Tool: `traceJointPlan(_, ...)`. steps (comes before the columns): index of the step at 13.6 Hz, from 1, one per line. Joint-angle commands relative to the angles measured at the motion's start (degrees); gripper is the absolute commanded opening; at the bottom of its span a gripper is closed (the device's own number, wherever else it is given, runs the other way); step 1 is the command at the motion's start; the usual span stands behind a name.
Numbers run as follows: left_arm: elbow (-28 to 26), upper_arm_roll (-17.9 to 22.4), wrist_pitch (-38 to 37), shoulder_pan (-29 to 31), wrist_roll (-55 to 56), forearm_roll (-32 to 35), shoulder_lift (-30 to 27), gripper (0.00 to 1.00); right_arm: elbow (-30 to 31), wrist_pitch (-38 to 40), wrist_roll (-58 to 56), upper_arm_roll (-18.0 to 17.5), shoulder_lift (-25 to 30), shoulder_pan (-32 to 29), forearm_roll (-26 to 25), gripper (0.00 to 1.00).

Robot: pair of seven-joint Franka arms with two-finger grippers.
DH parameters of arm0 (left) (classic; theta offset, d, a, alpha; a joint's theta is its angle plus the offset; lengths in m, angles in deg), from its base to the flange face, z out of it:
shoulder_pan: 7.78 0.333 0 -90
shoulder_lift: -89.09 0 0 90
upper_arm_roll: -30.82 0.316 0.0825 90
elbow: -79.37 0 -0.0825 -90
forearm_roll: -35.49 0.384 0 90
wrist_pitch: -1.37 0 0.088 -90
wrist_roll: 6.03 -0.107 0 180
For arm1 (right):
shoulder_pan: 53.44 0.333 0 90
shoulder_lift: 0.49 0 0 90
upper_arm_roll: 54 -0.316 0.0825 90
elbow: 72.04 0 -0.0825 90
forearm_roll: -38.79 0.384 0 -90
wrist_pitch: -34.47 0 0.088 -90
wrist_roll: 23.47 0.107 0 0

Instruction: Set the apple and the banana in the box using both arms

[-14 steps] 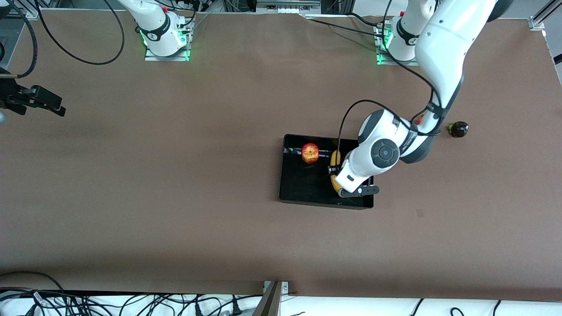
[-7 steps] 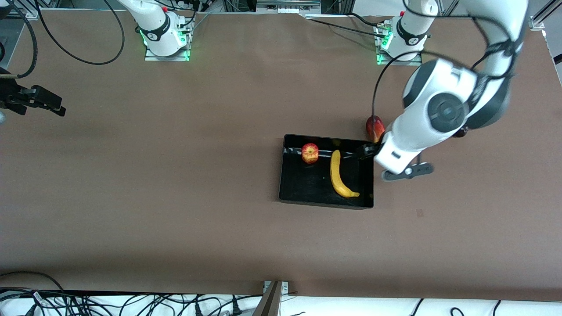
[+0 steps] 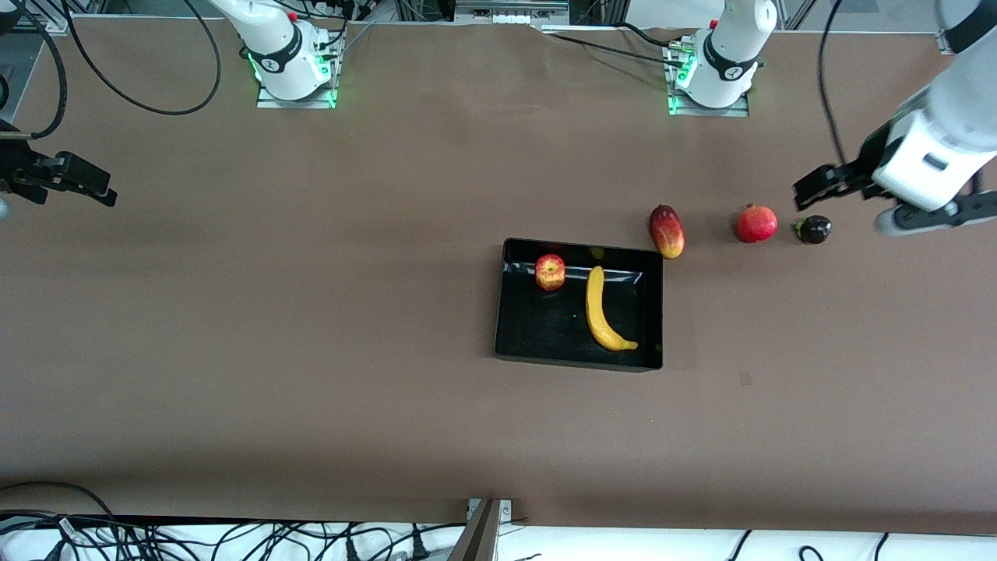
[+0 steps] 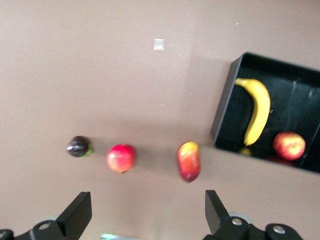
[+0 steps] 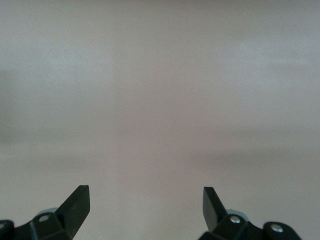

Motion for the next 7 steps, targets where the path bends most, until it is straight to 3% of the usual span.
traceJointPlan(1,-3.01,0.45,-1.47,1.82,-5.92,0.43,-5.82,1.0,0.6,-0.18,-0.64,-0.68,0.78,-0.72,-0.42,1.0)
traceJointPlan(7,-2.22,4.76,-0.59,1.57,-11.89,0.26,-7.95,1.0,0.6,-0.18,-0.64,-0.68,0.78,-0.72,-0.42,1.0)
